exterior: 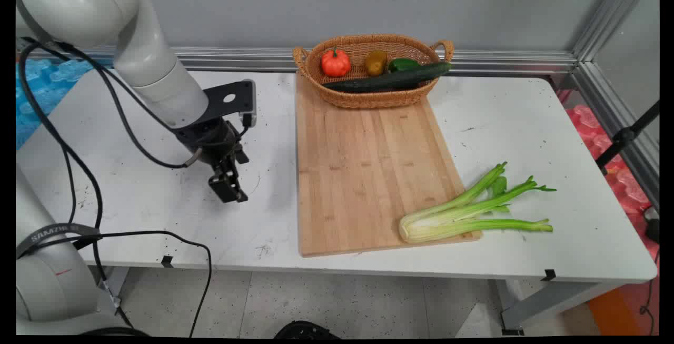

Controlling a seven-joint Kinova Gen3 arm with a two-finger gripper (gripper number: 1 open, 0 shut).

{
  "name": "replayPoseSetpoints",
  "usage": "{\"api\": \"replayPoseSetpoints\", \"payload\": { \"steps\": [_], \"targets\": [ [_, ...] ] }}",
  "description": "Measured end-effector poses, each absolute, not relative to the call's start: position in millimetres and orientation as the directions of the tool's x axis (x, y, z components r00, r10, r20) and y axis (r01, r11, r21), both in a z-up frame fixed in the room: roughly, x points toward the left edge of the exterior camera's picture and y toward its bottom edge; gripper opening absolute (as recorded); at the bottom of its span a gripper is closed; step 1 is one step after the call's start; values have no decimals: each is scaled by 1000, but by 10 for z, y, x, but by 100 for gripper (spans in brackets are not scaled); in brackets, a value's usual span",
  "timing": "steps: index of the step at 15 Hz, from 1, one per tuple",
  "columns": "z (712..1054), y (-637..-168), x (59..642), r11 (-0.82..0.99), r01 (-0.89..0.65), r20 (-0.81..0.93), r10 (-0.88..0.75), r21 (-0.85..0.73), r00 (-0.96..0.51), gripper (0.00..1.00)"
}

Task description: Pick up the cucumber from the vegetable basket

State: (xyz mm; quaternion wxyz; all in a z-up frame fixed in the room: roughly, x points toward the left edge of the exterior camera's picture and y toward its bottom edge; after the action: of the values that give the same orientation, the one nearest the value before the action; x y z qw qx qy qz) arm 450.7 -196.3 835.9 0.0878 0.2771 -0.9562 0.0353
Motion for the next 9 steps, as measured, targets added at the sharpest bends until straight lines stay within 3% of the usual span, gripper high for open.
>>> {"api": "replayPoseSetpoints", "payload": {
  "steps": [5,9],
  "targets": [
    [8362,-2231,4401,832,-553,233,-531,-36,-815,100],
    [8427,-2710,4227,826,-561,307,-522,-51,-796,100]
  ]
}}
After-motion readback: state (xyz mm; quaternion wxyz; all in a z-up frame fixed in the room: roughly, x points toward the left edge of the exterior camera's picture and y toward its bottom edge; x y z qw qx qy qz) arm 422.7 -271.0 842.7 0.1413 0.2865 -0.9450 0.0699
